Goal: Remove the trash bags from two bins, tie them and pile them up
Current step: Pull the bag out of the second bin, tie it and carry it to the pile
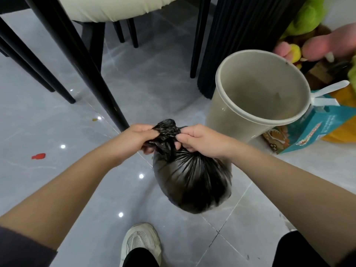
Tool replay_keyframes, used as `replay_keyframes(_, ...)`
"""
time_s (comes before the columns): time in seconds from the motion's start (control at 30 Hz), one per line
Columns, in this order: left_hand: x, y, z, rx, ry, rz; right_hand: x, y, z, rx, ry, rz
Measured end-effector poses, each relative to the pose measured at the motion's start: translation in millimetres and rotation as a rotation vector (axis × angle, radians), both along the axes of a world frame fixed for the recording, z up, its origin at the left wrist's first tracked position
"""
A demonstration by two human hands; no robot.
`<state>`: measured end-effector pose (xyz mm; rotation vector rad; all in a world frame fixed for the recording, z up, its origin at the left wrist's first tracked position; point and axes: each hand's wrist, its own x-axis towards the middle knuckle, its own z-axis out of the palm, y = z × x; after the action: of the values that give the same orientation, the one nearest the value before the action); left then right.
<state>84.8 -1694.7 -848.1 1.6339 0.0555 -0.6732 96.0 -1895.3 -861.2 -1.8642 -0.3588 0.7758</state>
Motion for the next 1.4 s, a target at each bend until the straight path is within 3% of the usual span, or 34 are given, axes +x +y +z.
replay_keyframes(0.07,-10,-4,-4,-0.028,-0.107,0.104,0,2,-3,-0.008,0.0,-0.039)
replay_keyframes(0.1,-15,-4,-7,0.065,-0.287,0.114,1,3,-4,-0.016,0.008,-0.061)
replay_keyframes(0.2,-25,-5,-12,0.567,-0.956,-0.196,2,7,-4,-0.034,0.055,-0.09)
replay_keyframes(0.23,-24,-7,-14,0.727,-1.063,-0.294,2,9,-2,-0.031,0.069,-0.086)
replay_keyframes(0.3,-18,-11,-21,0.915,-1.074,-0.367,1,12,1,-0.024,0.098,-0.056)
replay_keyframes(0.4,-9,-12,-21,0.96,-1.08,-0.391,2,10,5,-0.075,0.114,-0.003)
replay_keyframes(0.47,-6,-6,-15,0.891,-1.01,-0.447,1,8,8,-0.093,0.129,0.031)
replay_keyframes(0.57,-8,-5,-10,0.678,-0.642,-0.35,-1,2,14,-0.158,0.045,0.131)
replay_keyframes(0.73,-13,-19,2,0.288,-0.06,-0.14,5,-18,16,-0.407,-0.455,0.252)
replay_keyframes(0.87,-22,-25,-4,0.053,0.149,0.035,6,-26,5,-0.672,-0.864,0.277)
replay_keyframes(0.93,-28,-26,-9,0.005,0.152,0.018,7,-28,5,-0.735,-0.909,0.163)
replay_keyframes(1.0,-38,-33,-14,0.001,0.097,-0.058,5,-25,6,-0.667,-0.741,-0.004)
replay_keyframes(1.1,-53,-57,-26,0.102,0.004,-0.109,-1,-9,7,-0.424,-0.311,-0.31)
replay_keyframes(1.27,-55,-79,-58,0.603,-0.418,-0.19,1,2,10,0.003,0.442,-0.736)
replay_keyframes(1.33,-56,-79,-64,0.731,-0.519,-0.243,2,2,12,0.069,0.607,-0.796)
replay_keyframes(1.4,-59,-76,-66,0.792,-0.507,-0.323,3,0,14,0.044,0.597,-0.769)
